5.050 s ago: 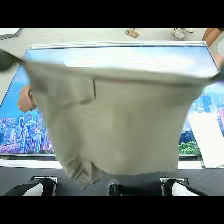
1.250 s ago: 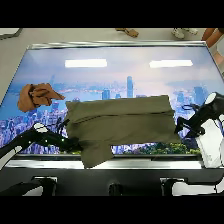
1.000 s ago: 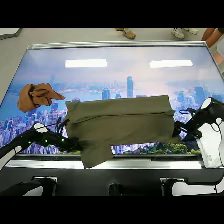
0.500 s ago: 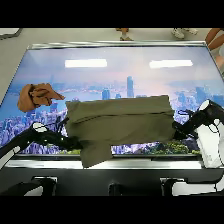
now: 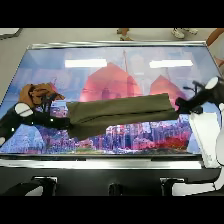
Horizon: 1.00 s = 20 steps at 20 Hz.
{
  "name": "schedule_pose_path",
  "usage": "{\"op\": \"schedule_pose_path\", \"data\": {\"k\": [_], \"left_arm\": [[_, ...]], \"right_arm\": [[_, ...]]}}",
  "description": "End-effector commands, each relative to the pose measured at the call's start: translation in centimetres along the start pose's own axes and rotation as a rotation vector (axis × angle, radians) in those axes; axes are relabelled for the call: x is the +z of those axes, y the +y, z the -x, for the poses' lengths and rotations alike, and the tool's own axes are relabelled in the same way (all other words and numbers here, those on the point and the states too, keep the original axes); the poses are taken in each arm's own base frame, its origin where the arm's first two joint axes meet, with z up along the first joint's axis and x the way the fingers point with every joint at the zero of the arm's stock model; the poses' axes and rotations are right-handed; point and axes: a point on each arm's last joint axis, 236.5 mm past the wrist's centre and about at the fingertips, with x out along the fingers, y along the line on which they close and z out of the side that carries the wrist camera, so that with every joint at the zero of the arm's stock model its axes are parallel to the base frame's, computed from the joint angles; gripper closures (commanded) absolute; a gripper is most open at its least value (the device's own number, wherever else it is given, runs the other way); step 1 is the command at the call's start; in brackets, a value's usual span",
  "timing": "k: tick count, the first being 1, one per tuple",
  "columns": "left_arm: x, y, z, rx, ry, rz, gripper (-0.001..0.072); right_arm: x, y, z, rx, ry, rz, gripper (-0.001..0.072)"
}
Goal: Fold the shirts.
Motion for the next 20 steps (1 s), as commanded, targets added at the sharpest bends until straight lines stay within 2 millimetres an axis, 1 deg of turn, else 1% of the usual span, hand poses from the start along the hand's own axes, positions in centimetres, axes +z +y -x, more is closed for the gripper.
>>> {"op": "schedule_pose_path", "data": {"k": [1, 3, 4, 5, 7, 8, 9, 10, 11, 12, 13, 14, 15, 16, 17, 19, 20], "left_arm": [[5.4, 2.7, 0.3, 0.077, -0.036, 0.017, 0.0681], [8.1, 3.5, -0.6, 0.077, -0.035, 0.026, 0.0681], [9.3, 3.9, -1.4, 0.077, -0.029, 0.028, 0.0681], [10.0, 4.1, -2.2, 0.075, -0.017, 0.029, 0.068], [10.6, 4.9, -3.9, 0.071, 0.022, 0.042, 0.0679], [10.6, 5.4, -4.8, 0.071, 0.039, 0.05, 0.0679], [10.5, 5.7, -5.5, 0.071, 0.055, 0.058, 0.0678], [10.4, 5.8, -5.9, 0.064, 0.064, 0.066, 0.0666], [10.4, 5.8, -6.0, 0.061, 0.064, 0.068, 0.0512], [10.5, 5.7, -5.8, 0.061, 0.058, 0.065, 0.0304], [10.7, 5.6, -5.3, 0.059, 0.057, 0.06, 0.0243], [10.9, 5.4, -4.7, 0.057, 0.052, 0.054, 0.0244], [11.2, 5.2, -3.9, 0.053, 0.043, 0.043, 0.0244], [11.6, 4.7, -3.2, 0.051, 0.024, 0.034, 0.0245], [12.0, 4.2, -2.4, 0.05, 0.002, 0.022, 0.0245], [12.5, 2.5, -1.1, 0.019, -0.036, 0.009, 0.0245], [12.7, 1.4, -0.5, -0.006, -0.052, 0.004, 0.0245]], "right_arm": [[6.3, 3.4, 0.5, -0.018, -0.177, 0.06, 0.0668], [8.1, 4.8, -1.2, -0.008, -0.218, 0.056, 0.0667], [8.7, 4.8, -2.2, -0.003, -0.231, 0.021, 0.0667], [8.8, 4.7, -3.4, 0.003, -0.22, -0.025, 0.0666], [8.2, 4.3, -5.3, -0.005, -0.172, -0.044, 0.0665], [8.0, 4.2, -5.9, -0.007, -0.155, -0.046, 0.0664], [7.9, 4.2, -6.0, -0.005, -0.15, -0.047, 0.0659], [7.9, 4.5, -5.8, 0.004, -0.152, -0.051, 0.0618], [8.0, 4.6, -5.3, 0.017, -0.158, -0.059, 0.0573], [8.0, 4.2, -4.4, 0.022, -0.167, -0.067, 0.0441], [8.1, 3.6, -3.3, 0.018, -0.176, -0.064, 0.032], [8.3, 2.5, -2.2, 0.02, -0.191, -0.063, 0.0259], [8.4, 1.5, -1.6, 0.041, -0.193, -0.069, 0.0194], [8.0, 0.8, -1.7, 0.098, -0.166, -0.098, 0.0115], [7.6, 0.8, -2.1, 0.173, -0.131, -0.134, 0.0037], [7.1, 1.5, -3.2, 0.336, -0.061, -0.218, 0.0025], [7.0, 1.6, -4.0, 0.371, -0.036, -0.245, 0.0027]]}}
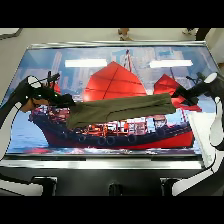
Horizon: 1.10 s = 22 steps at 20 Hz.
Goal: Fold the shirts.
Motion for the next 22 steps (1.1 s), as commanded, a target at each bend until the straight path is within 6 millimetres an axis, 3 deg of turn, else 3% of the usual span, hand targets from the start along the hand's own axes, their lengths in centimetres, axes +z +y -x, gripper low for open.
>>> {"op": "schedule_pose_path", "data": {"k": [1, 4, 6, 8, 9, 10, 11, 13, 15, 18, 22], "left_arm": [[0.7, -3.3, 2.4, -0.069, -0.061, -0.024, 0.0245], [0.6, -6.8, 3.8, -0.124, -0.094, -0.067, 0.0245], [0.4, -9.1, 3.7, -0.144, -0.103, -0.105, 0.0245], [0.4, -11.1, 2.8, -0.152, -0.115, -0.146, 0.0245], [0.6, -12.1, 2.2, -0.157, -0.129, -0.164, 0.0246], [0.8, -13.3, 1.6, -0.162, -0.148, -0.184, 0.0263], [1.1, -14.4, 0.8, -0.166, -0.166, -0.201, 0.0315], [1.0, -16.7, -1.7, -0.178, -0.173, -0.212, 0.0676], [-0.2, -19.5, -5.4, -0.223, -0.13, -0.16, 0.0677], [-2.3, -24.1, -11.1, -0.359, -0.057, -0.029, 0.0677], [-1.6, -28.2, -14.4, -0.577, -0.027, 0.273, 0.0677]], "right_arm": [[-1.0, 0.5, -1.3, 0.172, 0.093, -0.097, 0.0032], [-2.2, 0.7, -3.6, 0.166, 0.15, -0.096, 0.0034], [-2.6, 1.3, -4.6, 0.164, 0.166, -0.101, 0.0093], [-3.4, 2.5, -5.2, 0.163, 0.191, -0.085, 0.0329], [-4.0, 3.4, -5.2, 0.172, 0.209, -0.072, 0.0539], [-4.3, 4.2, -4.8, 0.195, 0.22, -0.07, 0.0665], [-4.6, 5.9, -3.6, 0.265, 0.227, -0.034, 0.0666], [-4.4, 8.7, -0.3, 0.356, 0.195, 0.031, 0.0668], [-4.8, 11.3, 4.4, 0.396, 0.147, 0.09, 0.0668], [-7.5, 15.9, 11.0, 0.422, 0.084, 0.235, 0.0668], [-12.9, 21.0, 18.4, 0.431, 0.006, 0.42, 0.0667]]}}
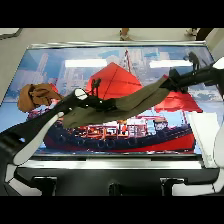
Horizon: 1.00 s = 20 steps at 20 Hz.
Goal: Fold the shirts.
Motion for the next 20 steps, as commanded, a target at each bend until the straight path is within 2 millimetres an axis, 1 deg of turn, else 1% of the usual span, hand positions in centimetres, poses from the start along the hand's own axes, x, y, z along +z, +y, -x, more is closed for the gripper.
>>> {"op": "schedule_pose_path", "data": {"k": [1, 3, 5, 7, 8, 9, 10, 11, 12, 13, 14, 15, 16, 17, 18, 19, 20], "left_arm": [[0.3, -2.1, -4.1, -0.166, -0.035, 0.253, 0.0677], [0.1, -2.6, -5.2, -0.199, -0.042, 0.316, 0.0677], [-0.7, -4.3, -6.6, -0.234, -0.053, 0.364, 0.0677], [-2.7, -5.8, -8.3, -0.243, -0.038, 0.381, 0.0677], [-3.3, -6.0, -8.9, -0.244, -0.034, 0.388, 0.0677], [-3.2, -6.1, -8.7, -0.247, -0.037, 0.358, 0.0678], [-2.5, -6.5, -7.7, -0.26, -0.05, 0.285, 0.0679], [-1.2, -6.8, -5.9, -0.269, -0.075, 0.193, 0.068], [0.5, -6.8, -3.5, -0.247, -0.111, 0.115, 0.068], [2.7, -6.3, -0.2, -0.2, -0.167, 0.023, 0.068], [5.0, -5.7, 3.6, -0.144, -0.229, -0.044, 0.068], [7.5, -4.7, 8.3, -0.075, -0.309, -0.096, 0.068], [9.9, -3.7, 13.7, -0.009, -0.4, -0.133, 0.0679], [11.7, -2.9, 18.8, 0.046, -0.486, -0.158, 0.0679], [13.0, -2.4, 24.1, 0.09, -0.574, -0.174, 0.0679], [13.7, -2.1, 29.5, 0.124, -0.665, -0.187, 0.0679], [13.9, -2.0, 34.1, 0.146, -0.743, -0.191, 0.0679]], "right_arm": [[-3.3, 7.5, 3.9, 0.006, -0.046, 0.154, 0.0667], [-5.3, 10.0, 5.2, 0.012, -0.048, 0.194, 0.0666], [-6.9, 11.2, 5.9, 0.004, -0.031, 0.189, 0.0666], [-7.2, 12.2, 6.3, 0.014, -0.051, 0.197, 0.0666], [-7.1, 12.3, 6.3, 0.019, -0.055, 0.193, 0.0666], [-6.8, 12.3, 6.2, 0.02, -0.064, 0.191, 0.0666], [-6.2, 12.2, 6.0, 0.023, -0.078, 0.187, 0.0666], [-5.5, 12.2, 5.6, 0.028, -0.092, 0.181, 0.0666], [-4.9, 12.3, 4.8, 0.035, -0.099, 0.179, 0.0666], [-4.5, 12.7, 3.5, 0.045, -0.093, 0.182, 0.0666], [-4.4, 13.3, 1.6, 0.063, -0.076, 0.188, 0.0666], [-4.3, 14.3, -0.5, 0.091, -0.055, 0.195, 0.0666], [-4.5, 15.8, -3.0, 0.138, -0.034, 0.197, 0.0666], [-4.6, 17.4, -5.5, 0.187, -0.019, 0.191, 0.0666], [-5.0, 19.1, -8.3, 0.239, -0.005, 0.186, 0.0666], [-5.4, 20.4, -10.9, 0.278, 0.009, 0.175, 0.0666], [-6.2, 21.5, -13.8, 0.311, 0.035, 0.149, 0.0666]]}}
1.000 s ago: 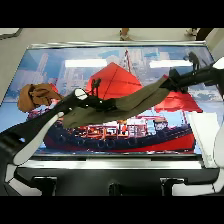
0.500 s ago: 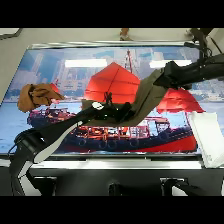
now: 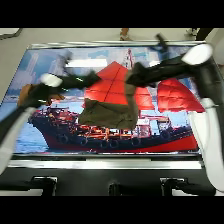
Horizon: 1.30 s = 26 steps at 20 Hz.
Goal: Fold the shirts.
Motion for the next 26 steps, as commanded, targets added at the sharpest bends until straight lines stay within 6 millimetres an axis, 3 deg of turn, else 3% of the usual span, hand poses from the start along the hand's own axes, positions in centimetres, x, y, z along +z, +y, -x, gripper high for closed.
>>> {"op": "schedule_pose_path", "data": {"k": [1, 4, 5, 6, 7, 8, 10, 12, 13, 14, 16, 17, 18, 19, 21, 24, 26], "left_arm": [[9.5, 2.2, 14.4, 0.172, -0.275, -0.121, 0.0678], [11.5, 0.3, 23.0, 0.206, -0.412, -0.159, 0.0679], [11.5, -0.3, 24.7, 0.22, -0.434, -0.181, 0.0679], [11.4, -0.8, 26.1, 0.242, -0.45, -0.208, 0.0678], [11.2, -1.0, 26.9, 0.265, -0.457, -0.235, 0.0678], [10.9, -1.0, 27.3, 0.286, -0.451, -0.252, 0.0679], [10.1, -0.3, 27.2, 0.316, -0.413, -0.262, 0.0678], [9.6, 0.6, 26.8, 0.334, -0.387, -0.255, 0.0679], [9.4, 1.0, 26.6, 0.339, -0.38, -0.25, 0.0678], [9.2, 1.4, 26.4, 0.342, -0.372, -0.244, 0.0678], [8.7, 2.0, 25.9, 0.349, -0.355, -0.243, 0.0678], [8.6, 2.3, 25.8, 0.351, -0.349, -0.238, 0.0678], [8.5, 2.4, 25.7, 0.352, -0.344, -0.237, 0.0678], [8.4, 2.4, 25.7, 0.351, -0.342, -0.236, 0.0678], [8.3, 2.2, 25.6, 0.346, -0.341, -0.238, 0.0678], [7.9, 1.5, 24.9, 0.328, -0.326, -0.249, 0.0678], [7.6, 1.0, 24.5, 0.316, -0.316, -0.257, 0.0678]], "right_arm": [[-0.8, 2.7, -10.2, 0.137, 0.023, -0.07, 0.0666], [-3.5, 1.6, -18.3, 0.147, 0.077, -0.162, 0.0665], [-4.5, 0.7, -20.3, 0.131, 0.094, -0.207, 0.0664], [-5.2, -0.3, -22.2, 0.113, 0.101, -0.248, 0.0599], [-5.7, -0.8, -23.5, 0.108, 0.105, -0.279, 0.0332], [-6.0, -1.0, -24.1, 0.117, 0.112, -0.301, 0.0156], [-6.3, -1.5, -23.0, 0.122, 0.162, -0.292, 0.0155], [-5.9, -3.7, -19.5, 0.075, 0.218, -0.252, 0.0155], [-5.3, -5.7, -16.9, 0.015, 0.233, -0.218, 0.0155], [-4.9, -8.3, -14.1, -0.066, 0.249, -0.184, 0.0155], [-4.8, -15.6, -7.2, -0.315, 0.296, -0.179, 0.0132], [-6.0, -19.7, -3.6, -0.455, 0.354, -0.221, 0.0136], [-7.8, -22.5, -1.2, -0.535, 0.411, -0.295, 0.0136], [-9.9, -24.1, -0.6, -0.543, 0.46, -0.365, 0.0133], [-11.8, -25.2, -3.1, -0.466, 0.439, -0.467, 0.011], [-10.3, -24.2, -8.6, -0.287, 0.291, -0.557, 0.0109], [-10.1, -23.7, -10.8, -0.227, 0.277, -0.601, 0.0128]]}}
